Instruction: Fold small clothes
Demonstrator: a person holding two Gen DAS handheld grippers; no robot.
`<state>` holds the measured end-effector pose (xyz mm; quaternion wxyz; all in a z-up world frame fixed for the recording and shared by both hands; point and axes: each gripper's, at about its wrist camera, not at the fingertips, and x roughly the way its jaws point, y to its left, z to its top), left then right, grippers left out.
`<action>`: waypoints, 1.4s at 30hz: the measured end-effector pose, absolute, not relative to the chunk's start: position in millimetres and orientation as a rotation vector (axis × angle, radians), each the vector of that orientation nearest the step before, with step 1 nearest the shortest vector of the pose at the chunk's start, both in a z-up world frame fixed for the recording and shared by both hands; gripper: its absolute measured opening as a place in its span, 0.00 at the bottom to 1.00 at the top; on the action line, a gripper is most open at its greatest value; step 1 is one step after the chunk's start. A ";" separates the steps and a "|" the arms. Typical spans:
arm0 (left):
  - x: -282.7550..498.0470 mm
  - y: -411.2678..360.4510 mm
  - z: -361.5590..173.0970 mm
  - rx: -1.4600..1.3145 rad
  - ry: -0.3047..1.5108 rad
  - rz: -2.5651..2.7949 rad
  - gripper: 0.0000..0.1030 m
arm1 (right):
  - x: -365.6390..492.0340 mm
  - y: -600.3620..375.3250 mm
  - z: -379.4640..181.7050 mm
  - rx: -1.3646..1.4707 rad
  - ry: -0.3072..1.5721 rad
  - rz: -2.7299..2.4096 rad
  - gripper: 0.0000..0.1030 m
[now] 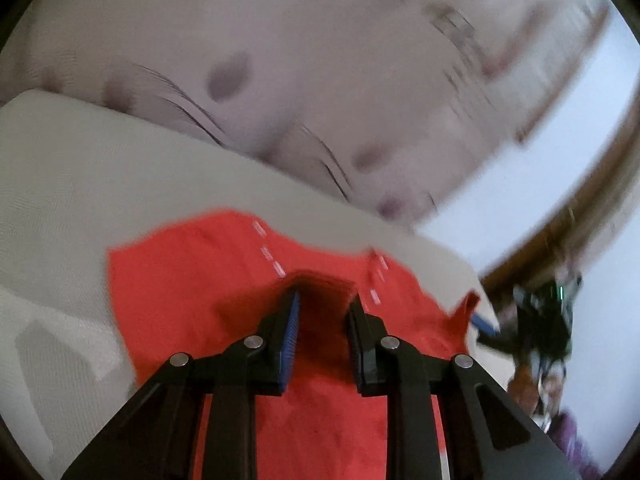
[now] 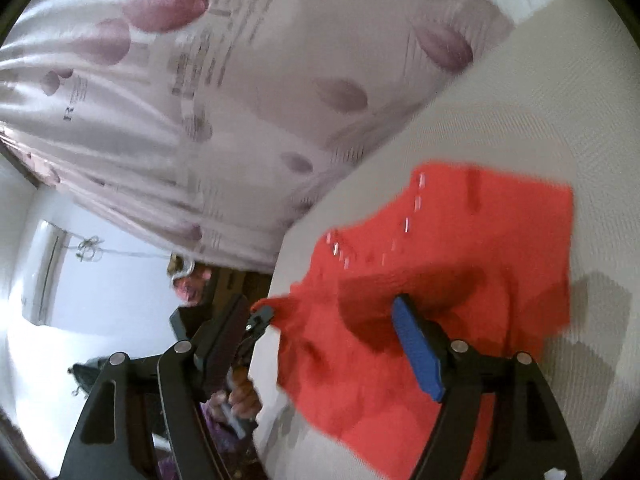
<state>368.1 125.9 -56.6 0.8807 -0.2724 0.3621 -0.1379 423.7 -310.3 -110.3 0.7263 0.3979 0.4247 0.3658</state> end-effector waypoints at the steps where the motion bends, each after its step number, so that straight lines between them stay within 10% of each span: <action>1: 374.9 131.2 -57.5 -0.566 0.748 -0.242 0.22 | 429.0 -312.9 -111.5 0.895 0.926 0.784 0.71; 17: 331.0 165.3 -77.9 -0.309 0.881 -0.173 0.43 | 345.1 -345.7 -113.5 0.706 0.837 0.601 0.71; 21: 316.7 167.3 -85.8 -0.258 0.894 -0.200 0.43 | 333.3 -334.0 -105.3 0.507 0.839 0.529 0.44; 33: 385.3 129.7 -95.9 -0.205 0.927 -0.209 0.50 | 403.5 -281.1 -111.5 0.315 0.939 0.490 0.62; 35: 392.3 133.4 -104.5 -0.183 0.960 -0.148 0.15 | 410.8 -275.4 -123.7 0.262 0.989 0.457 0.32; 36: 393.1 136.8 -105.3 -0.198 0.957 -0.139 0.14 | 414.4 -276.0 -130.0 0.255 1.020 0.435 0.07; 42: 381.6 154.5 -96.8 -0.250 0.863 -0.057 0.07 | 410.2 -317.3 -128.9 0.451 0.918 0.428 0.05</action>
